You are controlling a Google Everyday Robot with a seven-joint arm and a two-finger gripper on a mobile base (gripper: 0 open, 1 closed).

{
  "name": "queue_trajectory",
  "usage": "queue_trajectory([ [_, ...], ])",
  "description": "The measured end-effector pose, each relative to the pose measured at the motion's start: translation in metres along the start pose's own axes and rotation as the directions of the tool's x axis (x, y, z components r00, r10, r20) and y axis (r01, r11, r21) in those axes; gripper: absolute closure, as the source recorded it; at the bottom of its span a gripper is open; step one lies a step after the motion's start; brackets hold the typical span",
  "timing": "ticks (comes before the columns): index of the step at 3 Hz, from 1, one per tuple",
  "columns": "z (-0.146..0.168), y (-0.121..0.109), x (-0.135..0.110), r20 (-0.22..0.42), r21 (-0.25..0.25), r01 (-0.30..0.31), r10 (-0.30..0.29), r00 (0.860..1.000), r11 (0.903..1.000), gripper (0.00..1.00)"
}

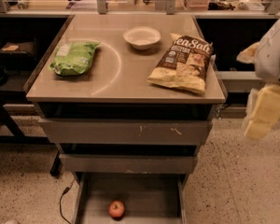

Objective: Pick apple from bottom drawer and place on counter

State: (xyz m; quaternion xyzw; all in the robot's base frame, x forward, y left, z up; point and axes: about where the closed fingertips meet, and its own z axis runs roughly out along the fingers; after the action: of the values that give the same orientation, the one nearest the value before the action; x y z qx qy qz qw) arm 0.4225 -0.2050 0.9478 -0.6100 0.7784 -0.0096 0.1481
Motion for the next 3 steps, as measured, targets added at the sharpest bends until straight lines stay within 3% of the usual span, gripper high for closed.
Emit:
queue_trajectory([
  [1, 0.043, 0.049, -0.022, 0.069, -0.061, 0.039, -0.035, 0.997, 0.9974, 0.00],
  [2, 0.106, 0.092, -0.041, 0.107, -0.139, 0.062, -0.048, 0.993, 0.9883, 0.00],
  [3, 0.133, 0.116, -0.029, 0.075, -0.195, 0.061, -0.047, 0.996, 0.9789, 0.00],
])
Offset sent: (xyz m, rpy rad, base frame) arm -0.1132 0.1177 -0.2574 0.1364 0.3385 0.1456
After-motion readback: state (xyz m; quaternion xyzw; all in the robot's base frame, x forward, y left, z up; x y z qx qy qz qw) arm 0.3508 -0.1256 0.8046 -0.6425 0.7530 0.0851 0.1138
